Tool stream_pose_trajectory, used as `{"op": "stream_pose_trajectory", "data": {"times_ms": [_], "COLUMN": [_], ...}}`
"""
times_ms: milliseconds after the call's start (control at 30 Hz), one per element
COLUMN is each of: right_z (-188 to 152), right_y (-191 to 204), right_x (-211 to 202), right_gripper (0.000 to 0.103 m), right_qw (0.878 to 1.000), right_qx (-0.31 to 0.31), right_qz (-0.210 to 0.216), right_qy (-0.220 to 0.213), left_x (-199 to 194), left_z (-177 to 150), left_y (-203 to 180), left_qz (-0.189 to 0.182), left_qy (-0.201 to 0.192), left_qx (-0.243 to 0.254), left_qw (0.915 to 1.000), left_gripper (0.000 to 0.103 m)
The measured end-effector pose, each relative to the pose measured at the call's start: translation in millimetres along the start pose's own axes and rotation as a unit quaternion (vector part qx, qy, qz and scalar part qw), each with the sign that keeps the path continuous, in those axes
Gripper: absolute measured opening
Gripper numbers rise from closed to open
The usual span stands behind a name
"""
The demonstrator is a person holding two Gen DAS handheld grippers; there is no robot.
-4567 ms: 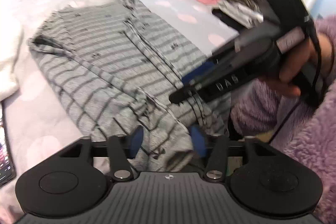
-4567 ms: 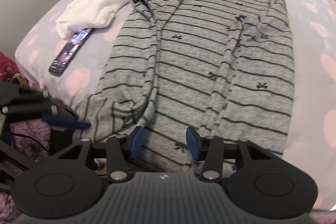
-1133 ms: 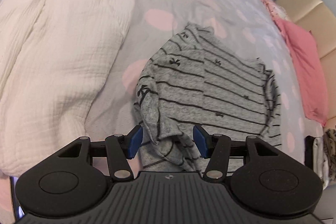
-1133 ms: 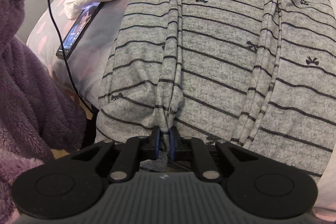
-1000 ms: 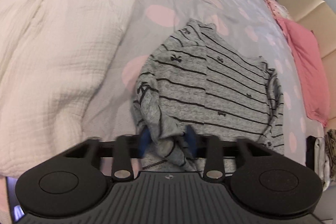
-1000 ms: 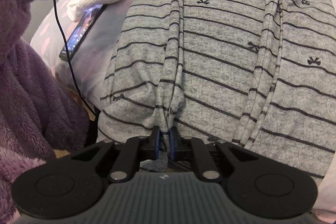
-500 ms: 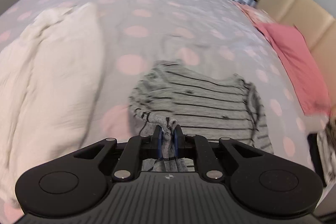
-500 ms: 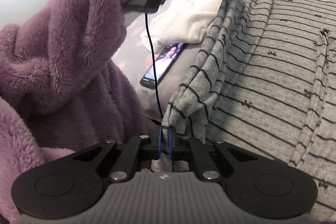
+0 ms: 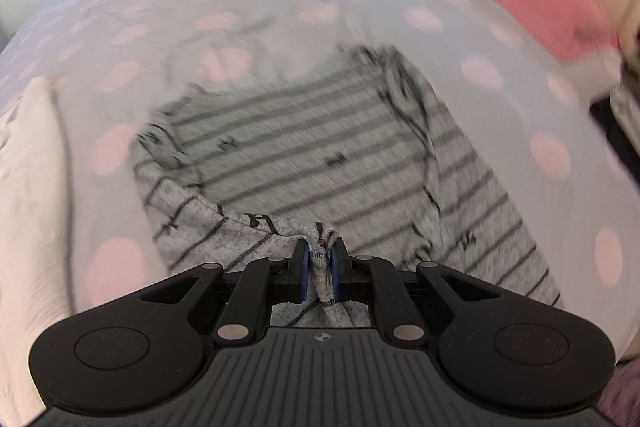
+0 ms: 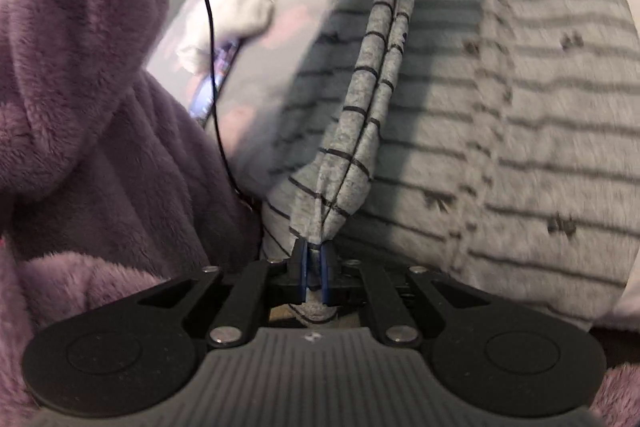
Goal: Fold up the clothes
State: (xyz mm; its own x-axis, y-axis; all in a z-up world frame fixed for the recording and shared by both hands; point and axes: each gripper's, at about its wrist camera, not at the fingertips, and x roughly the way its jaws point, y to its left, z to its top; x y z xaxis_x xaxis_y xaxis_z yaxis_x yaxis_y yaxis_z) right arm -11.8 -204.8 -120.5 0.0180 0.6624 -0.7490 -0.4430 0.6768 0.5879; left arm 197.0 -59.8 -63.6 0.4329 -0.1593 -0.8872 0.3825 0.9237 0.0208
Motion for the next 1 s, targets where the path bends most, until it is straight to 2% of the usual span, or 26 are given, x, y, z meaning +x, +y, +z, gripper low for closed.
{"op": "stream_pose_trajectory", "data": {"times_ms": [133, 167, 200, 267, 400, 533, 667, 833, 1000], "right_z": [-2.3, -2.6, -3.2, -4.2, -5.3, -4.6, -7.3, -12.9, -23.8], "right_y": [-15.1, -18.0, -19.6, -23.0, -25.5, -31.1, -34.6, -35.7, -33.5], "right_x": [7.1, 8.6, 10.4, 13.8, 19.0, 24.5, 22.3, 20.7, 15.1], "right_gripper": [0.008, 0.008, 0.008, 0.008, 0.008, 0.008, 0.014, 0.030, 0.037], "right_qw": [1.000, 0.999, 0.999, 0.999, 0.998, 0.997, 0.998, 0.998, 0.998], "right_qx": [0.019, 0.024, 0.025, 0.029, 0.027, 0.031, 0.035, 0.025, 0.008], "right_qz": [-0.003, -0.007, -0.013, -0.024, -0.042, -0.050, -0.043, -0.048, -0.055], "right_qy": [0.020, 0.024, 0.029, 0.039, 0.049, 0.046, 0.036, 0.020, 0.012], "left_x": [17.1, 19.8, 22.6, 20.6, 0.4, -30.5, -57.3, -89.6, -117.3], "left_z": [-0.7, -1.3, -1.9, -3.9, -8.4, -23.4, -58.5, -111.6, -176.7], "left_y": [-8.6, -8.9, -9.3, -6.3, 3.1, 15.8, 23.0, 24.7, 8.5], "left_qz": [-0.027, -0.035, -0.044, -0.072, -0.064, -0.040, -0.038, -0.039, -0.062], "left_qy": [0.017, 0.020, 0.023, 0.013, -0.004, -0.026, -0.027, -0.027, -0.025], "left_qx": [0.005, 0.002, -0.001, -0.015, -0.036, -0.044, -0.025, 0.008, 0.060], "left_qw": [0.9995, 0.9992, 0.9988, 0.9972, 0.9973, 0.9979, 0.9986, 0.9988, 0.9960], "left_gripper": [0.011, 0.016, 0.026, 0.038, 0.041, 0.044, 0.044, 0.044, 0.044]}}
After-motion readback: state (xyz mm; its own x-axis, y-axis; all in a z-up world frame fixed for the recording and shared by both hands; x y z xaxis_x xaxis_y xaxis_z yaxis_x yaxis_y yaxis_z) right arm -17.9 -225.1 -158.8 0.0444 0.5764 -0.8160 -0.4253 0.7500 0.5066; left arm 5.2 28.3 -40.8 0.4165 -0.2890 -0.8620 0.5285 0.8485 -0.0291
